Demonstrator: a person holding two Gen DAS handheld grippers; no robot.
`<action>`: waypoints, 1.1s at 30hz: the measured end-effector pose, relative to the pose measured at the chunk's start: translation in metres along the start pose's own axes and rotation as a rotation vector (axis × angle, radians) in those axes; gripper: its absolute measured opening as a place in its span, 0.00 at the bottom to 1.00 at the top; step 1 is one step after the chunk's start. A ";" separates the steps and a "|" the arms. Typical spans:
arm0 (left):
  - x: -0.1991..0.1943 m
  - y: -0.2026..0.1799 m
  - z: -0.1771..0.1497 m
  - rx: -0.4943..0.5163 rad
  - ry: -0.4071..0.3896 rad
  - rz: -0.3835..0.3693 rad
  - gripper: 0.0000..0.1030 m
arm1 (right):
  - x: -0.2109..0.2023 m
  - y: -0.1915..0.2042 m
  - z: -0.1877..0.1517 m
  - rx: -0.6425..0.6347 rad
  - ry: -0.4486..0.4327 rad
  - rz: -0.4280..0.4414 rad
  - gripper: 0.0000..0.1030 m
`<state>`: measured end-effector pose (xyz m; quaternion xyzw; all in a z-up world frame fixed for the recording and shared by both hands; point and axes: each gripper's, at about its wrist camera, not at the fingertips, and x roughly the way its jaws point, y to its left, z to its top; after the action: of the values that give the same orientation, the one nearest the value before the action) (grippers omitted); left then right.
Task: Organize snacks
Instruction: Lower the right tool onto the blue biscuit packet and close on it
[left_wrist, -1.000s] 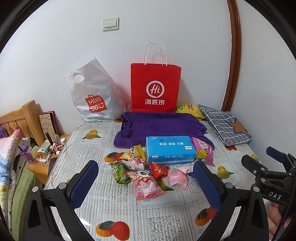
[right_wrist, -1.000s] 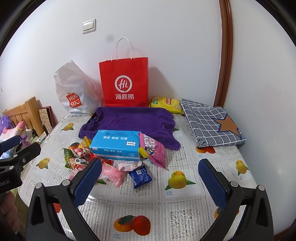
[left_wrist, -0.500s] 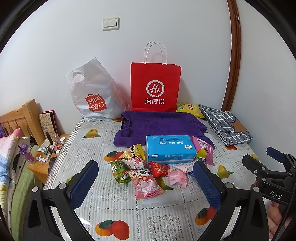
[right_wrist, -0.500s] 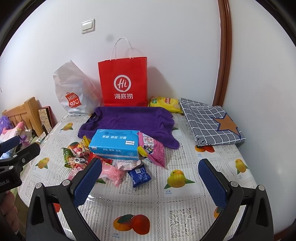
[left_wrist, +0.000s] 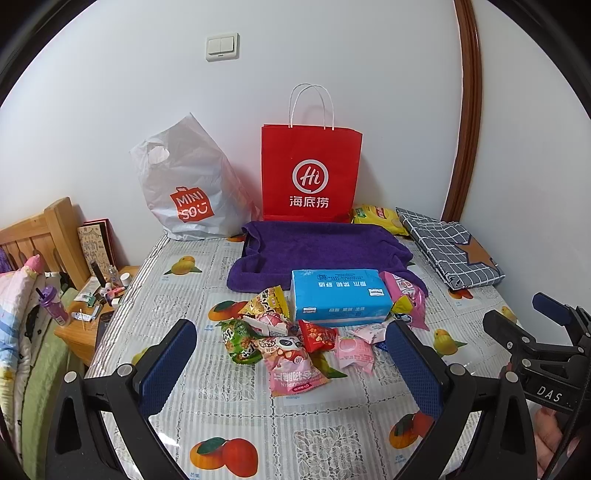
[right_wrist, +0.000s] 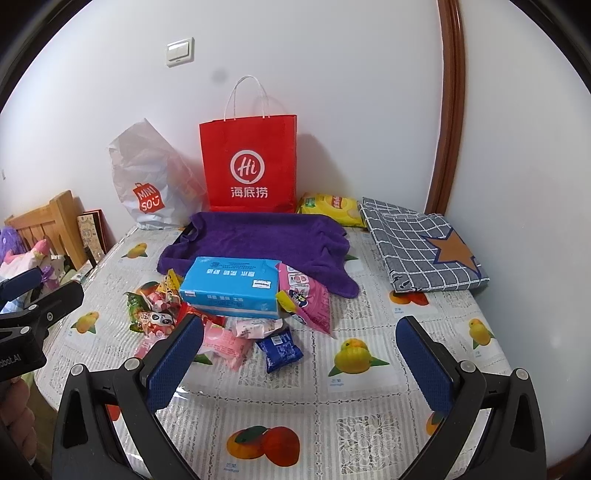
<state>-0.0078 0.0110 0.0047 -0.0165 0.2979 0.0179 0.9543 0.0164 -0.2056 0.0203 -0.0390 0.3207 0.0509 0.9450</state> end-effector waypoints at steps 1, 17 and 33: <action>0.000 0.000 0.000 0.000 0.000 0.000 1.00 | 0.000 0.001 0.000 -0.002 0.000 -0.001 0.99; 0.004 0.002 -0.004 -0.003 0.010 0.008 1.00 | 0.005 0.007 -0.003 -0.019 0.005 0.008 0.99; 0.059 0.015 -0.014 -0.013 0.123 0.032 1.00 | 0.058 0.007 -0.015 0.013 0.084 -0.029 0.99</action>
<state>0.0321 0.0270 -0.0410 -0.0191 0.3559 0.0339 0.9337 0.0518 -0.1966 -0.0272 -0.0394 0.3596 0.0335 0.9317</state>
